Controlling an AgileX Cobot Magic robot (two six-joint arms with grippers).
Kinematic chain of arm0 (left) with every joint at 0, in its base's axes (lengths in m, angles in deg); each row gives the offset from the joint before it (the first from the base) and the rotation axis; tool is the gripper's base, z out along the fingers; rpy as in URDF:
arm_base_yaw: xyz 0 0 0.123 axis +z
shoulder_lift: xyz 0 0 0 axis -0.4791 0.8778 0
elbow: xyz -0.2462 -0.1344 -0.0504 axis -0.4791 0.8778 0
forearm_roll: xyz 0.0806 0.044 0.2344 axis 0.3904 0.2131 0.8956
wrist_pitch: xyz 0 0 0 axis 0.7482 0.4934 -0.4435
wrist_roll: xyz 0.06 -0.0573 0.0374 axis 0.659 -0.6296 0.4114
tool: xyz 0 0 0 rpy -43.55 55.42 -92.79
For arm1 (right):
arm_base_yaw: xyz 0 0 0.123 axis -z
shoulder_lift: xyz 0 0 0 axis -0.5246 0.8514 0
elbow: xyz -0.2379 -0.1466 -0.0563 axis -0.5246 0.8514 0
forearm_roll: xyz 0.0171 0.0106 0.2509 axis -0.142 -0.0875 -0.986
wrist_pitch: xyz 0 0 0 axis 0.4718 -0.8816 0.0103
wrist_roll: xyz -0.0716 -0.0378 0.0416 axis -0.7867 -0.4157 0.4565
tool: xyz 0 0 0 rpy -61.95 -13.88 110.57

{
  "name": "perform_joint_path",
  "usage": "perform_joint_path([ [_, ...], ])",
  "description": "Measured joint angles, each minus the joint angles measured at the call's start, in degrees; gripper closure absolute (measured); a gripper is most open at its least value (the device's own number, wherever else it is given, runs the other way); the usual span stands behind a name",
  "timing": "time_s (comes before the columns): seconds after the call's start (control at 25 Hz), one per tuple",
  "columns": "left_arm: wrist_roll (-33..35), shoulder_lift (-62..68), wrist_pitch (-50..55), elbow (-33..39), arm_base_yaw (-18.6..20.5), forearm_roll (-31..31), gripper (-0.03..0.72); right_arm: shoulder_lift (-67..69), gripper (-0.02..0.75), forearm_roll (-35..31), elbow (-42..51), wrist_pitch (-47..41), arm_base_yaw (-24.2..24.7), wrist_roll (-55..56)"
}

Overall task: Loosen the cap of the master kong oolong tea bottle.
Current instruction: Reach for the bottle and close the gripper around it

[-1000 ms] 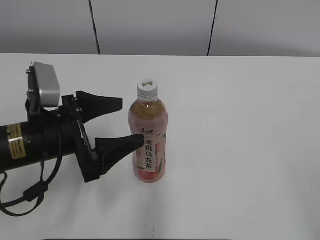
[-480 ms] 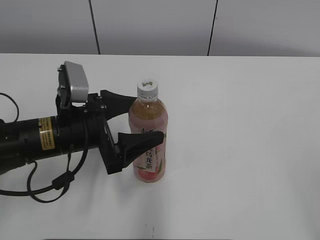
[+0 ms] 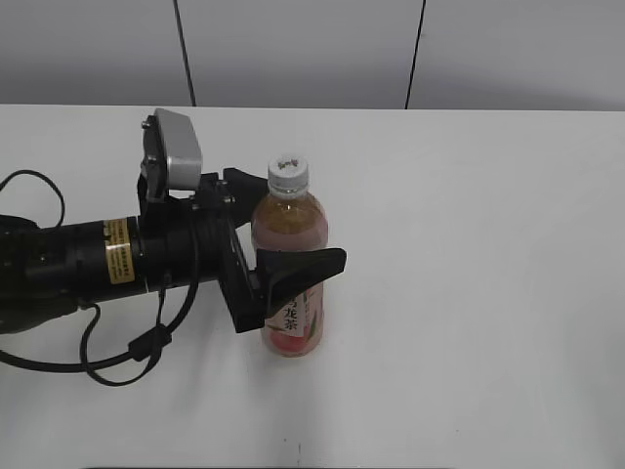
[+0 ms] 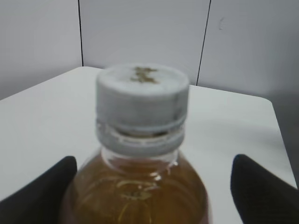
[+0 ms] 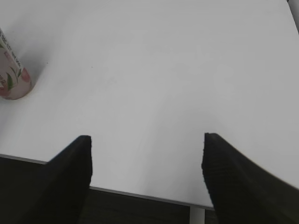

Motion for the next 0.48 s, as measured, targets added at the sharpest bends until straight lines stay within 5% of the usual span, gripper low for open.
perform_joint_path([
  [0.48,-0.39,2.05,1.56,-0.02,0.00,-0.07,0.126,0.00,0.183,0.00,0.00,0.00,0.00,0.00],
])
